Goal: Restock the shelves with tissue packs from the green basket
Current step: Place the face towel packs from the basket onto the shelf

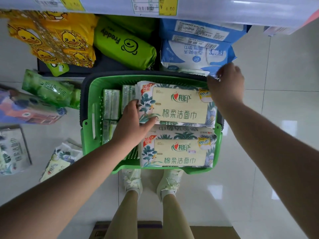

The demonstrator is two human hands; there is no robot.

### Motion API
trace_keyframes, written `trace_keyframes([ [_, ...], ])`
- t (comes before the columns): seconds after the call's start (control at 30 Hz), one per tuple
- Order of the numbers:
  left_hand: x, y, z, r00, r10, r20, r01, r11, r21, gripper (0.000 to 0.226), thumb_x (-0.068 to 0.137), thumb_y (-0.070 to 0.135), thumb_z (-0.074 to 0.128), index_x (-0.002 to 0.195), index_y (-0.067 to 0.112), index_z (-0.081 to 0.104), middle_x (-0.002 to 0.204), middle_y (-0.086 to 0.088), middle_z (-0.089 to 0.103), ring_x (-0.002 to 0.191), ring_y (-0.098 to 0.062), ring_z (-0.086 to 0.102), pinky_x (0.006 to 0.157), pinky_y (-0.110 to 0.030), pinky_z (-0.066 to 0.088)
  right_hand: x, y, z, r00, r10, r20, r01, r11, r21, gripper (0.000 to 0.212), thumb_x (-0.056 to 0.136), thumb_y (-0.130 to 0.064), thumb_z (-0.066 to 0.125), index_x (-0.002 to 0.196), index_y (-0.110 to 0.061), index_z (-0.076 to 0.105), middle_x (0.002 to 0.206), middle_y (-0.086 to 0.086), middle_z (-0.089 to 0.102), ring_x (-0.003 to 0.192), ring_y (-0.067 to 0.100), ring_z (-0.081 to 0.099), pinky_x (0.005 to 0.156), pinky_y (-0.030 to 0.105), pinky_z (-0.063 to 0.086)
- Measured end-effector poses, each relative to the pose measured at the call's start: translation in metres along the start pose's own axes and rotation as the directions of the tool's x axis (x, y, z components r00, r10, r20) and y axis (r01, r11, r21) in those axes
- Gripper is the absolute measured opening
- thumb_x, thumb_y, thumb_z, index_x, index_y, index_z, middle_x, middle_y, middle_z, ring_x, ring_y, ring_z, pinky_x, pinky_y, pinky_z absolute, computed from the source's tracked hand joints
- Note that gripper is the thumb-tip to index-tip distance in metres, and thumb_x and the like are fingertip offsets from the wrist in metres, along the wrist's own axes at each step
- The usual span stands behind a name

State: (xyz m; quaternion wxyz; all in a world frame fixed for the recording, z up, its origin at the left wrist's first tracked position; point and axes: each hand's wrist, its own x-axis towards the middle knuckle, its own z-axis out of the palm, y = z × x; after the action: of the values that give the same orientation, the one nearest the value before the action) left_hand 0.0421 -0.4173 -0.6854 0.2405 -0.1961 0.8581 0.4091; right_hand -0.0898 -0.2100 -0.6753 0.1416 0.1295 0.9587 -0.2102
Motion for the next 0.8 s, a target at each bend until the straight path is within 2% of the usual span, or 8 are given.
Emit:
trace_keyframes([
  [0.13, 0.009, 0.006, -0.002, 0.982, -0.114, 0.151, 0.128, 0.989, -0.08, 0.056, 0.085, 0.053, 0.053, 0.125, 0.015, 0.041, 0.108, 0.011, 0.052, 0.099, -0.012, 0.053, 0.073, -0.018, 0.036, -0.046, 0.03, -0.002, 0.972, 0.181, 0.151, -0.197, 0.976, 0.097, 0.027, 0.09, -0.033, 0.051, 0.099, -0.007, 0.051, 0.092, 0.008, 0.053, 0.086, 0.026, 0.05, 0.066, 0.027, 0.028],
  [0.23, 0.018, 0.011, -0.005, 0.913, -0.258, 0.316, 0.317, 0.936, -0.153, 0.065, 0.082, 0.067, 0.046, 0.128, 0.021, 0.046, 0.117, 0.009, 0.052, 0.108, -0.015, 0.05, 0.094, -0.026, 0.034, -0.062, 0.035, -0.002, 0.936, 0.213, 0.281, -0.239, 0.969, 0.062, 0.031, 0.094, -0.037, 0.044, 0.095, -0.009, 0.057, 0.08, 0.004, 0.056, 0.079, 0.024, 0.049, 0.061, 0.029, 0.031],
  [0.33, 0.03, 0.016, -0.004, 0.81, -0.408, 0.42, 0.579, 0.665, -0.471, 0.056, 0.081, 0.065, 0.05, 0.112, 0.019, 0.057, 0.12, -0.002, 0.06, 0.115, -0.023, 0.055, 0.102, -0.038, 0.041, -0.065, 0.029, 0.004, 0.834, 0.335, 0.438, -0.441, 0.883, 0.164, 0.042, 0.094, -0.046, 0.04, 0.108, -0.009, 0.054, 0.094, 0.007, 0.057, 0.087, 0.025, 0.051, 0.074, 0.032, 0.041],
  [0.4, 0.035, 0.019, -0.003, 0.783, -0.439, 0.44, 0.621, 0.581, -0.526, 0.051, 0.079, 0.066, 0.051, 0.104, 0.023, 0.06, 0.116, -0.007, 0.064, 0.108, -0.026, 0.06, 0.097, -0.04, 0.045, -0.061, 0.029, 0.01, 0.755, 0.391, 0.526, -0.576, 0.779, 0.248, 0.058, 0.091, -0.054, 0.041, 0.128, -0.009, 0.045, 0.112, 0.007, 0.053, 0.091, 0.023, 0.05, 0.077, 0.028, 0.04],
  [0.47, 0.037, 0.02, -0.003, 0.773, -0.437, 0.46, 0.633, 0.581, -0.512, 0.059, 0.076, 0.071, 0.05, 0.11, 0.025, 0.059, 0.117, -0.01, 0.063, 0.107, -0.027, 0.059, 0.095, -0.04, 0.044, -0.059, 0.026, 0.008, 0.687, 0.385, 0.616, -0.66, 0.686, 0.308, 0.078, 0.079, -0.069, 0.047, 0.131, -0.012, 0.043, 0.122, 0.002, 0.052, 0.092, 0.019, 0.055, 0.078, 0.023, 0.048],
  [0.6, 0.036, 0.023, 0.0, 0.749, -0.463, 0.475, 0.661, 0.579, -0.478, 0.063, 0.071, 0.077, 0.049, 0.107, 0.026, 0.06, 0.118, -0.012, 0.062, 0.107, -0.03, 0.059, 0.097, -0.048, 0.044, -0.054, 0.061, 0.023, 0.586, 0.368, 0.722, -0.75, 0.584, 0.311, 0.117, 0.028, -0.09, 0.055, 0.124, -0.024, 0.052, 0.121, 0.004, 0.06, 0.107, 0.031, 0.059, 0.102, 0.056, 0.036],
  [0.7, 0.024, 0.022, 0.006, 0.741, -0.476, 0.474, 0.671, 0.563, -0.482, 0.053, 0.077, 0.073, 0.046, 0.093, 0.025, 0.062, 0.111, -0.013, 0.065, 0.099, -0.028, 0.062, 0.091, -0.045, 0.047, -0.067, 0.051, 0.01, 0.581, 0.331, 0.743, -0.772, 0.512, 0.376, 0.104, 0.041, -0.082, 0.065, 0.127, -0.025, 0.048, 0.126, 0.002, 0.057, 0.112, 0.029, 0.058, 0.103, 0.055, 0.036],
  [0.8, 0.006, 0.015, 0.012, 0.772, -0.475, 0.424, 0.635, 0.613, -0.47, 0.066, 0.075, 0.074, 0.047, 0.12, 0.026, 0.055, 0.131, -0.01, 0.054, 0.115, -0.028, 0.054, 0.104, -0.047, 0.038, -0.078, 0.051, 0.006, 0.665, 0.256, 0.702, -0.705, 0.525, 0.477, 0.062, 0.08, -0.055, 0.06, 0.13, -0.021, 0.044, 0.122, -0.001, 0.054, 0.109, 0.022, 0.055, 0.097, 0.042, 0.043],
])
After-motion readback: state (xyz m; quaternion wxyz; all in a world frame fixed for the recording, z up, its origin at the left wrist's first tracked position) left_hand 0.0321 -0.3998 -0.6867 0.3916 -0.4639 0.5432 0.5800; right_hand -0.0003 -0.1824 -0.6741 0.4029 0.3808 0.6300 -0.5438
